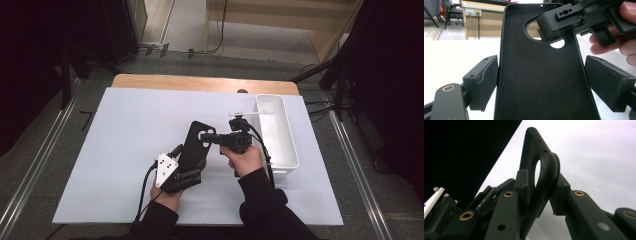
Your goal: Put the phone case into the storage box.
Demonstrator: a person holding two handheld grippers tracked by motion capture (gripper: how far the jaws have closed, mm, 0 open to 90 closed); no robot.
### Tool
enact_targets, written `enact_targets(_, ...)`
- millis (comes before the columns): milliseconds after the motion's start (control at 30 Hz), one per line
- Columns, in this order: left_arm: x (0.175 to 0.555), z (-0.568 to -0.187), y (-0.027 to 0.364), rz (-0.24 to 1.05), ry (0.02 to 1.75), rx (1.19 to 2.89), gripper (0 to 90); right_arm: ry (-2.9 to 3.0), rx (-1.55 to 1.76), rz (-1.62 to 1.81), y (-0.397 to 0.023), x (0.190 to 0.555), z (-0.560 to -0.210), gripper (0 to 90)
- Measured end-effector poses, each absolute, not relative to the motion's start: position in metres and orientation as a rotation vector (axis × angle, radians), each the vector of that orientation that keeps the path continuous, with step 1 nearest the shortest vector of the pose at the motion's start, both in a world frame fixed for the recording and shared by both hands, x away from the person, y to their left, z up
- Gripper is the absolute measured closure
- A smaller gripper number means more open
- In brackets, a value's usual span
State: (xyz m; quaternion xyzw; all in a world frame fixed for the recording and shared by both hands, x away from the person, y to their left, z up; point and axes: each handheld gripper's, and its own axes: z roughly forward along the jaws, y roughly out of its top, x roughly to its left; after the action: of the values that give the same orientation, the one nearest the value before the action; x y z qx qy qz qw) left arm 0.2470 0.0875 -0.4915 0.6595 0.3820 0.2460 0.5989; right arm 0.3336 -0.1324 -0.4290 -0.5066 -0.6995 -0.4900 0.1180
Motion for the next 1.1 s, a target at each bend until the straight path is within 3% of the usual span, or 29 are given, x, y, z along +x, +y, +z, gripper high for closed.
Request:
enact_targets(800, 0.247, -0.487, 0.088, 0.578, 0.863, 1.565, 12.5, -2.001, -1.427, -1.443, -0.133, 0.329, -0.421, 74.8)
enact_targets(933, 0.251, -0.482, 0.088, 0.54, 0.9, 1.623, 9.5, -2.014, -1.426, -1.445, -0.132, 0.328, -0.42, 75.2)
enact_targets(1000, 0.253, -0.48, 0.088, 0.54, 0.914, 1.634, 1.2, -2.026, -1.422, -1.459, -0.132, 0.328, -0.419, 75.3)
enact_targets(1100, 0.255, -0.478, 0.09, 0.529, 0.92, 1.638, 1.2, -2.035, -1.428, -1.466, -0.133, 0.327, -0.418, 75.3)
